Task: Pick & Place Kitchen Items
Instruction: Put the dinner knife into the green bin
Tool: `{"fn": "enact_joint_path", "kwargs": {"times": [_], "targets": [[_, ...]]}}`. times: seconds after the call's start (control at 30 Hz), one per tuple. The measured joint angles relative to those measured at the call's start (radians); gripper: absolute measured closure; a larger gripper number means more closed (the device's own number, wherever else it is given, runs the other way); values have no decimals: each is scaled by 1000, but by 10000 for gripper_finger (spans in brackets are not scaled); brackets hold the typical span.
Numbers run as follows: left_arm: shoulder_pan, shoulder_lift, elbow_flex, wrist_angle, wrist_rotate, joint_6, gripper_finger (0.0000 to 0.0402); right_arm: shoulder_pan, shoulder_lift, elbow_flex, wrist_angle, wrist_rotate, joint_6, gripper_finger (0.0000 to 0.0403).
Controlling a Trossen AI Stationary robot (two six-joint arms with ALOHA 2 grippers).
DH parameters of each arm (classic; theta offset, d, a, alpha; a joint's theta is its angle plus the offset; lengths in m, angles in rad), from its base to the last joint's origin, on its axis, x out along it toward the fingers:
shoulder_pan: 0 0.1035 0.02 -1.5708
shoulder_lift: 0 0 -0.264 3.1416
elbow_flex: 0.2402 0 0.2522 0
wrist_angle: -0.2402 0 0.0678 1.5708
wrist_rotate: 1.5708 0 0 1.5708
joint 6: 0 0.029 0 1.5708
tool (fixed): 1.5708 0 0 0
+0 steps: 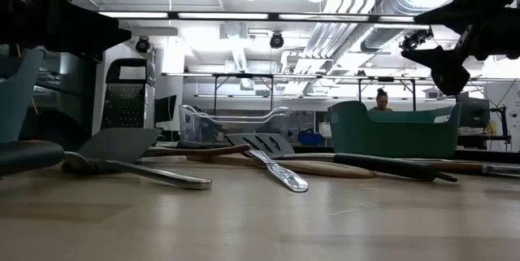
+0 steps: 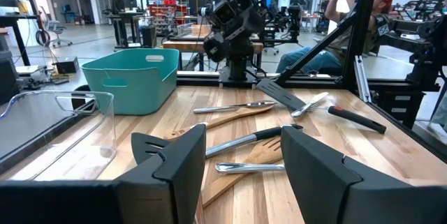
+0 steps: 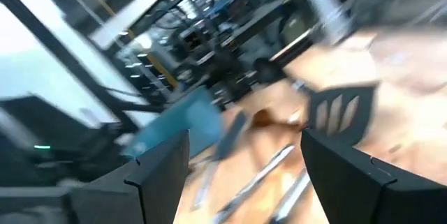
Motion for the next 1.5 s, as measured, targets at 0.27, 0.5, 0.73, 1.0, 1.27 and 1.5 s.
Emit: {"fn": "enact_joint_path", "kwargs": {"times": [0.27, 0.5, 0.73, 1.0, 1.27, 1.5], "targets": [[0, 0, 0, 0, 0, 0, 218, 0, 8, 9, -44, -75, 90, 135], [0, 0, 0, 0, 0, 0, 218, 0, 96, 189, -381, -73, 139, 135], [0, 0, 0, 0, 0, 0, 218, 0, 273, 340, -531, -162, 216, 135], [0, 0, 0, 0, 0, 0, 218, 83, 493, 518, -677, -149, 231, 135], [0, 0, 0, -1, 0, 0, 218, 275, 643, 612, -735, -17, 368, 135], [0, 0, 0, -1, 0, 0, 218, 432, 786, 637, -729, 28, 448, 135]]}}
